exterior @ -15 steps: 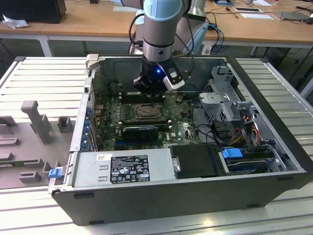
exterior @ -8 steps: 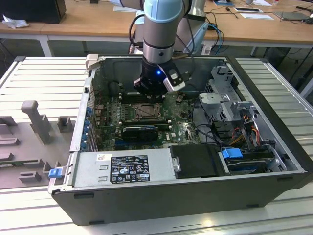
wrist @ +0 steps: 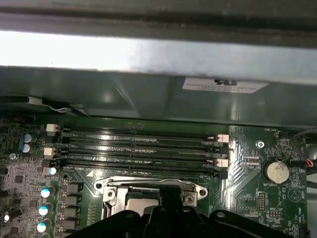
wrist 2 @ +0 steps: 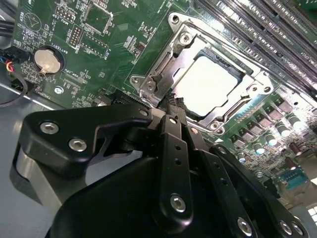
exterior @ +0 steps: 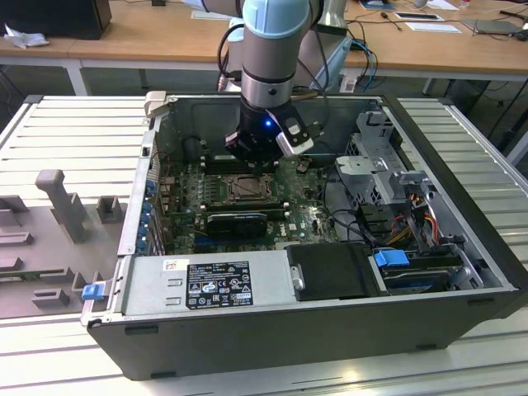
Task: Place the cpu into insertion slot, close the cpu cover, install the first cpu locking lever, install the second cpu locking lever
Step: 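Install the second cpu locking lever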
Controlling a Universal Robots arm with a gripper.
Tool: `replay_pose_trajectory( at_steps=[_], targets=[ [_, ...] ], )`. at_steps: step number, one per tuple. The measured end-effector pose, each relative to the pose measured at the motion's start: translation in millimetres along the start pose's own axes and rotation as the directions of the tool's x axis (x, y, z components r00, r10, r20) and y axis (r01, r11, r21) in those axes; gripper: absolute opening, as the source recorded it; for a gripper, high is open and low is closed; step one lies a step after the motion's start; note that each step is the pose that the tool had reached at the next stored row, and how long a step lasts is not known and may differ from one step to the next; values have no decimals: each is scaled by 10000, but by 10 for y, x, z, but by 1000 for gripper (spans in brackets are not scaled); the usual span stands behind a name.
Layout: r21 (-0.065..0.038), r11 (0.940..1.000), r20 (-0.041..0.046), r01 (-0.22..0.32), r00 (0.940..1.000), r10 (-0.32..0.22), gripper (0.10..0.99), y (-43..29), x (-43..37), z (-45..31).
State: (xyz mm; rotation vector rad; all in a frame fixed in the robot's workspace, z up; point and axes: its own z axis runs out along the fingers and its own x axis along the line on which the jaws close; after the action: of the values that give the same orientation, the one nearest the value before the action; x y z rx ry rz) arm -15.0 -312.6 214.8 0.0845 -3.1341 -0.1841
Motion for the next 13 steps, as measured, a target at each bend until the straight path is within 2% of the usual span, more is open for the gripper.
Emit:
replay_pose_trajectory(
  at_steps=[8,12,13],
  targets=[
    [-4,10000,0,0,10000,0,106,-131,6,-15],
    [-4,10000,-1,0,10000,0,106,-130,6,-72],
    [-5,10000,0,0,10000,0,106,-126,6,-110]
  ],
)
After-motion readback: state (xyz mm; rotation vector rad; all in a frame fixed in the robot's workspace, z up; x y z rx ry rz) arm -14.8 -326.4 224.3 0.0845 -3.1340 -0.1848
